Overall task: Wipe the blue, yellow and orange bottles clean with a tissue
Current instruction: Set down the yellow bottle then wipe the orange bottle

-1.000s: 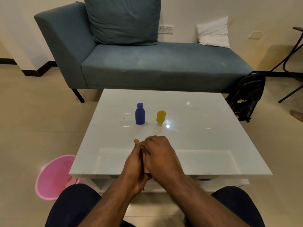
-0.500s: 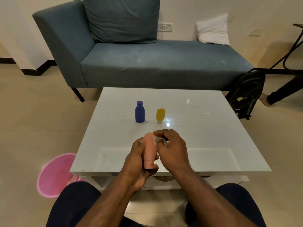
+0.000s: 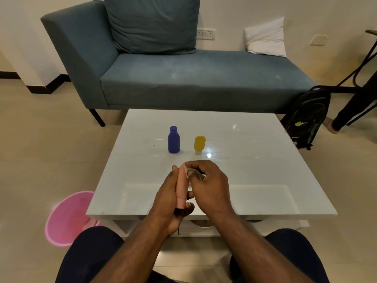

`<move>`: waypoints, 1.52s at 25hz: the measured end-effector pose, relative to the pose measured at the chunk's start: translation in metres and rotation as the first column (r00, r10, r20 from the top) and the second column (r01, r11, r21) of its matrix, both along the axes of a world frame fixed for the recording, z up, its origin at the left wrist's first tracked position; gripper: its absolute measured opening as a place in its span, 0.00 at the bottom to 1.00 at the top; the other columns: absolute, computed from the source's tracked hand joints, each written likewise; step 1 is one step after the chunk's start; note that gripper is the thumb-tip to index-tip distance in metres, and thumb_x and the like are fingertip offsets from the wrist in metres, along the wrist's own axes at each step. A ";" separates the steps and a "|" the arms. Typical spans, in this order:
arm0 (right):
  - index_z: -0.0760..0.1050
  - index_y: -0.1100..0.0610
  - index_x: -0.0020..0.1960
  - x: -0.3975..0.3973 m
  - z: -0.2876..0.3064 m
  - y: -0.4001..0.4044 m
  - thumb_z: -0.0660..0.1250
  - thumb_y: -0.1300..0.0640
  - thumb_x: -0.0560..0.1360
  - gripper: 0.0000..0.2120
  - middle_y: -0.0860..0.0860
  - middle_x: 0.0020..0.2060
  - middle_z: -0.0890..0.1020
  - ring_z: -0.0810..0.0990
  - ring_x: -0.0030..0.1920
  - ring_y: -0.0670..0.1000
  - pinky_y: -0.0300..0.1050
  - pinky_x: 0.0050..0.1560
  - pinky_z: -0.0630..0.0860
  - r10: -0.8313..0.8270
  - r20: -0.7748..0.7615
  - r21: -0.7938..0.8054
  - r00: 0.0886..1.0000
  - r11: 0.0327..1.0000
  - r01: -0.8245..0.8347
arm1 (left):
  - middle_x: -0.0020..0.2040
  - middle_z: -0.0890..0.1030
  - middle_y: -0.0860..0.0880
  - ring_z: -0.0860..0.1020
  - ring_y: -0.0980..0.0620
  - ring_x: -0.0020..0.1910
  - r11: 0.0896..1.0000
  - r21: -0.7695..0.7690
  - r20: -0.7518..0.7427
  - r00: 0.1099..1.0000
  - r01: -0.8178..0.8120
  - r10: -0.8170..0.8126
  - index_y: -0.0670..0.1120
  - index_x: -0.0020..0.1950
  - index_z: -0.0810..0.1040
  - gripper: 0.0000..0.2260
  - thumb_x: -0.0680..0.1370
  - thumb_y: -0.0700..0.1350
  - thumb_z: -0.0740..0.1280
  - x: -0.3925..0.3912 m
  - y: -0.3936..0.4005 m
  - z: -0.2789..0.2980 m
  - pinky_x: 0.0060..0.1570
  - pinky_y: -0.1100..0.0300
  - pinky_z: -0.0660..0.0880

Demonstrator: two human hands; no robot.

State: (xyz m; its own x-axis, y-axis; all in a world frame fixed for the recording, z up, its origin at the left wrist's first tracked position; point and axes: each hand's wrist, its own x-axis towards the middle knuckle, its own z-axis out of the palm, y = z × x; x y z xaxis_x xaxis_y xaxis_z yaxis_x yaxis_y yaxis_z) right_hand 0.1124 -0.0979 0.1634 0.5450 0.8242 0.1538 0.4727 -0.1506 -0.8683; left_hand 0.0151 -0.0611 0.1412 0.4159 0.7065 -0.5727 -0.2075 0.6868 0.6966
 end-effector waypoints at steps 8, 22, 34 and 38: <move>0.79 0.52 0.56 -0.005 -0.004 -0.002 0.63 0.57 0.77 0.09 0.47 0.53 0.78 0.75 0.51 0.42 0.33 0.58 0.71 0.117 0.190 -0.040 0.975 0.993 -0.111 | 0.55 0.86 0.41 0.84 0.42 0.56 0.996 -0.089 0.074 0.997 -0.003 0.010 0.48 0.64 0.80 0.23 0.80 0.63 0.61 0.002 -0.006 0.002 0.62 0.41 0.78; 0.75 0.56 0.62 -0.027 0.002 -0.007 0.62 0.59 0.78 0.14 0.48 0.58 0.75 0.73 0.59 0.47 0.45 0.64 0.70 0.126 0.288 -0.109 0.949 0.989 -0.098 | 0.53 0.86 0.41 0.84 0.43 0.56 0.985 -0.168 0.234 0.969 -0.044 0.084 0.45 0.63 0.81 0.20 0.81 0.59 0.64 0.008 -0.006 0.008 0.58 0.48 0.78; 0.78 0.55 0.58 -0.012 0.001 -0.020 0.64 0.60 0.76 0.12 0.50 0.56 0.79 0.75 0.56 0.48 0.37 0.60 0.69 0.242 0.322 -0.123 0.915 0.969 -0.213 | 0.58 0.85 0.40 0.83 0.42 0.59 0.980 -0.196 0.196 0.979 -0.017 0.056 0.45 0.64 0.80 0.25 0.79 0.63 0.63 -0.001 -0.003 -0.002 0.60 0.44 0.78; 0.79 0.53 0.55 -0.002 -0.005 -0.009 0.63 0.60 0.76 0.10 0.48 0.50 0.77 0.75 0.49 0.43 0.34 0.52 0.72 0.106 0.273 -0.074 0.956 0.993 -0.089 | 0.56 0.86 0.40 0.81 0.41 0.60 0.980 -0.197 0.176 0.983 -0.005 0.040 0.46 0.62 0.81 0.25 0.78 0.65 0.62 -0.005 -0.009 -0.009 0.68 0.39 0.72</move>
